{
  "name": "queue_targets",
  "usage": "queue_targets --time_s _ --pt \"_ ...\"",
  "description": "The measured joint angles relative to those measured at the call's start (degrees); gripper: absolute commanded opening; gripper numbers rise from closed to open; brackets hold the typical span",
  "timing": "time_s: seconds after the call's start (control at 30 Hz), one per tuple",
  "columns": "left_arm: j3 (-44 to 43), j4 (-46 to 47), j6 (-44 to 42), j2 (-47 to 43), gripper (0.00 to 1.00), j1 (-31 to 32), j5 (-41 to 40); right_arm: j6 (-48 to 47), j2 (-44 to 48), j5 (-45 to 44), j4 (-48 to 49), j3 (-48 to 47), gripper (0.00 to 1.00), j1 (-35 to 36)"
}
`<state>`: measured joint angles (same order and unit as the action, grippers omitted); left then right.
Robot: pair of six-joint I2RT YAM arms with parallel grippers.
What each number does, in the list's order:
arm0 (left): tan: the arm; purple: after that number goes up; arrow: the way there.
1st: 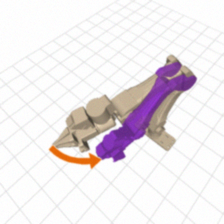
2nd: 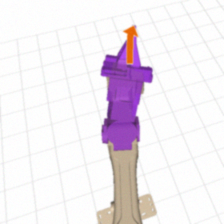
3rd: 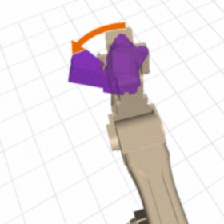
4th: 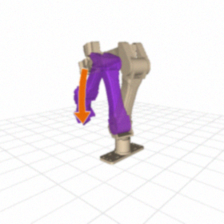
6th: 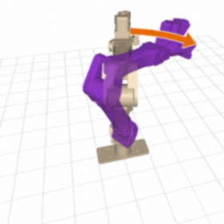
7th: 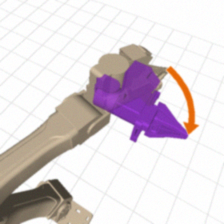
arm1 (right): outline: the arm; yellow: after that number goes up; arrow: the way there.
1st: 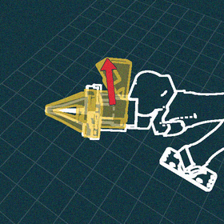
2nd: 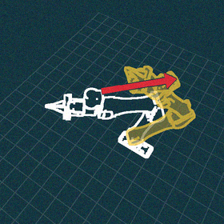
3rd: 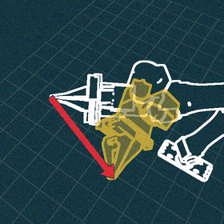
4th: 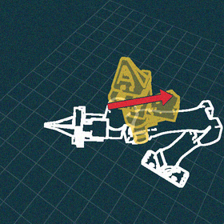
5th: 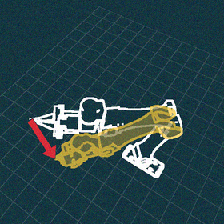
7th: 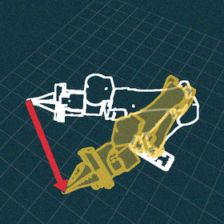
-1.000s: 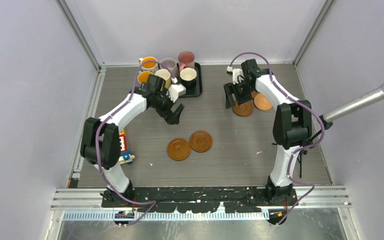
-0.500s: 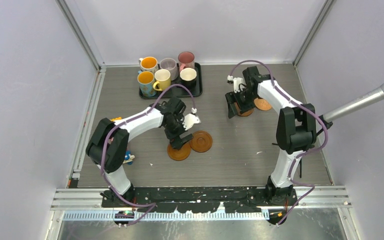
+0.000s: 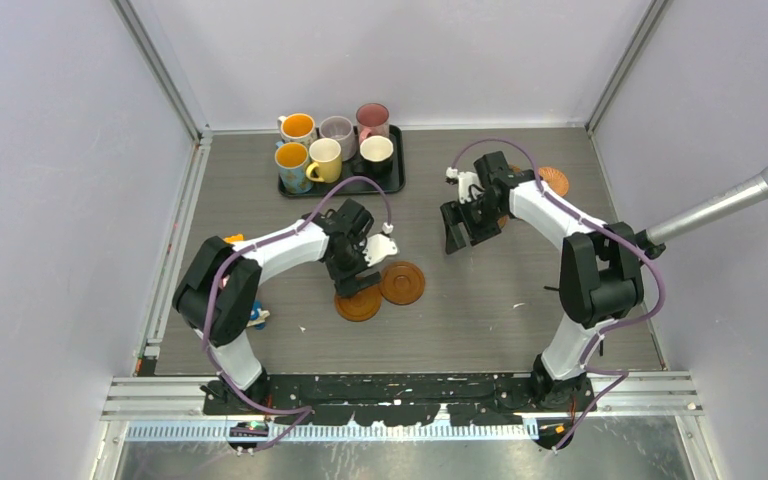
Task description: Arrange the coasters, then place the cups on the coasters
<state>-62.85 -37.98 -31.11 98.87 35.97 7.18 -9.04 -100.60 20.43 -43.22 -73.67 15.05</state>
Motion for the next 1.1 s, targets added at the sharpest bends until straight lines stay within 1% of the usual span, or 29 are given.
queue_targets --time_s 0.17,0.27,0.4,0.47,0.57,0.67,0.93,1.1 --pt "1.29 1.86 0.76 -0.22 0.86 0.04 2.49 2.38 0.04 -0.07 0.79 0.04 0.78 2.12" --pt "1.92 2.54 1.14 -0.15 0.82 0.09 3.76 3.67 0.07 -0.13 0.81 0.04 0.77 2.69" --pt "1.92 2.6 1.25 0.11 0.68 0.07 3.93 4.94 1.31 -0.22 2.86 1.68 0.78 3.65" --pt "1.92 2.56 1.2 0.11 0.58 -0.37 4.0 4.98 2.51 -0.22 3.72 3.45 0.78 4.52" --pt "1.92 2.51 0.87 0.11 0.53 -1.77 5.25 5.11 3.5 -0.26 4.61 5.64 0.78 6.49" --pt "1.97 2.16 -0.9 0.11 0.5 -5.84 5.53 5.38 3.61 -0.24 6.38 7.34 0.78 8.55" --pt "1.18 0.85 -8.72 0.48 0.47 -22.32 5.4 4.59 3.61 -0.09 7.87 8.39 0.78 12.61" --pt "-1.49 -0.11 -13.4 2.43 0.47 -28.83 4.59 2.86 3.61 0.09 7.56 8.39 0.78 14.27"
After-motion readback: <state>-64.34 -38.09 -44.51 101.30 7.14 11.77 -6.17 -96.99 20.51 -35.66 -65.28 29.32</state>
